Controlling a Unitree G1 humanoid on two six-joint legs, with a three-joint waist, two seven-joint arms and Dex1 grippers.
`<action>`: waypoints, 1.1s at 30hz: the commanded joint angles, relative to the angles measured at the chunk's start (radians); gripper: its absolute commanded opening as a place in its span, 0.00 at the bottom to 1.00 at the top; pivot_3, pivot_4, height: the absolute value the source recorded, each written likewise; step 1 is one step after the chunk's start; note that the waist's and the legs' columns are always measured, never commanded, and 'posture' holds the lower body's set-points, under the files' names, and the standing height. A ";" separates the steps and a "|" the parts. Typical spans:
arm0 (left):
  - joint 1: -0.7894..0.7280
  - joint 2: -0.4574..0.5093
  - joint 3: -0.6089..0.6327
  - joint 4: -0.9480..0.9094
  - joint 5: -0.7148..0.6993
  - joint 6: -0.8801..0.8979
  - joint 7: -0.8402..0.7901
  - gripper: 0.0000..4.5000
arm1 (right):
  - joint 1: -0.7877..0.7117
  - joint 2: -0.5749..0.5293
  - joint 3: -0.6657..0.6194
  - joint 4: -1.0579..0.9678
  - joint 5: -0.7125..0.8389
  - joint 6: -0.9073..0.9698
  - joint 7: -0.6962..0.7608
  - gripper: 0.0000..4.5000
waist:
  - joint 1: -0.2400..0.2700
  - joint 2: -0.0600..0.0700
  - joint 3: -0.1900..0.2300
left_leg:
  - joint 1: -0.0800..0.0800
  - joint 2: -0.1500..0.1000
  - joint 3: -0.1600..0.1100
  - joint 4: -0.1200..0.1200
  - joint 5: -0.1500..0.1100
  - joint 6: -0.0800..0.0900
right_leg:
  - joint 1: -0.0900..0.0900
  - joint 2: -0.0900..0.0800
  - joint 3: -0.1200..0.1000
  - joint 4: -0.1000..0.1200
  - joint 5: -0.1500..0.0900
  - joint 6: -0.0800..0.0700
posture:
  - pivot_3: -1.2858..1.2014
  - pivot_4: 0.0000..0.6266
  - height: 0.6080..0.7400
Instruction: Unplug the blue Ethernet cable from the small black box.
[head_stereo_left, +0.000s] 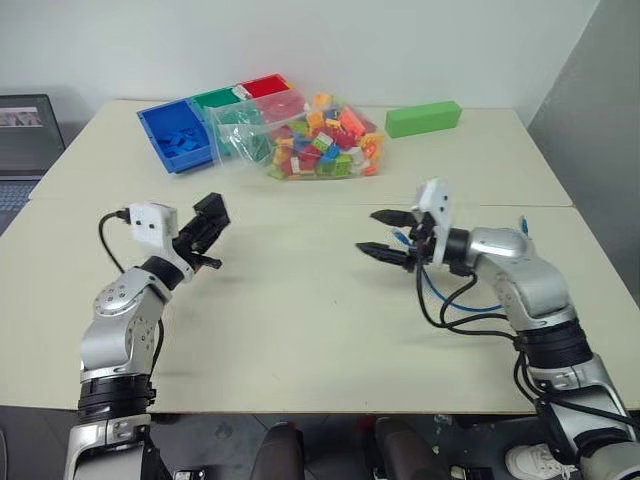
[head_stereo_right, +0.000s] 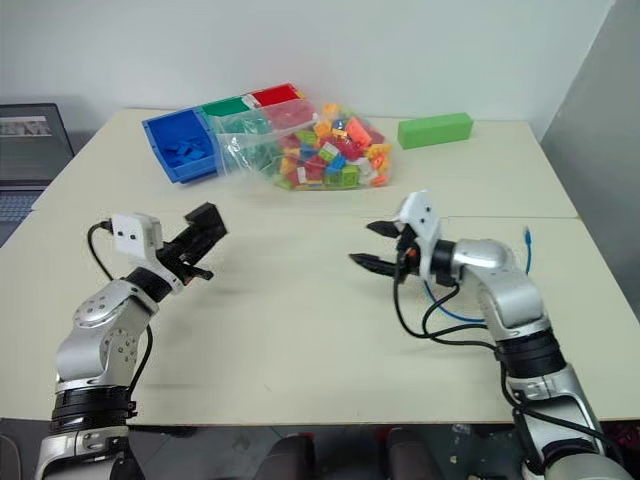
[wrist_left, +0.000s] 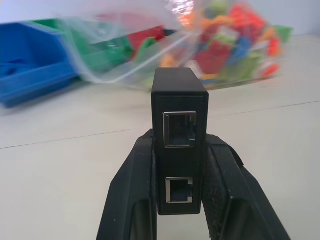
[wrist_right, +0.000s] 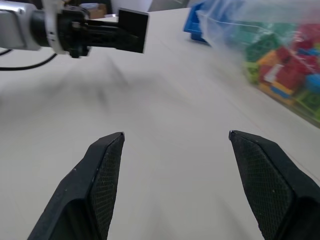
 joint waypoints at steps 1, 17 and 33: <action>-0.016 -0.020 0.018 0.083 0.059 -0.135 0.041 0.17 | -0.010 0.028 0.040 -0.083 0.012 0.042 -0.006 0.79 | 0.001 0.000 0.000 | 0.000 -0.001 0.000 0.000 0.000 0.000 | 0.000 -0.001 0.000 0.000 0.000 0.000 | 0.52 0.24 1.00; 0.009 -0.061 0.022 0.178 0.068 -0.204 0.056 0.68 | 0.022 0.002 0.076 -0.115 -0.007 0.053 0.002 0.80 | 0.001 -0.001 -0.001 | 0.000 -0.001 -0.001 0.001 0.000 0.000 | 0.000 -0.002 -0.002 0.001 0.000 0.000 | 0.52 0.24 1.00; 0.353 0.057 0.084 -0.432 -0.020 0.139 0.048 0.96 | 0.086 -0.111 -0.015 -0.140 0.026 0.053 0.043 0.80 | -0.002 -0.002 -0.001 | 0.000 -0.001 -0.001 0.000 0.000 0.000 | 0.001 -0.005 -0.001 0.001 0.000 0.000 | 0.52 0.24 1.00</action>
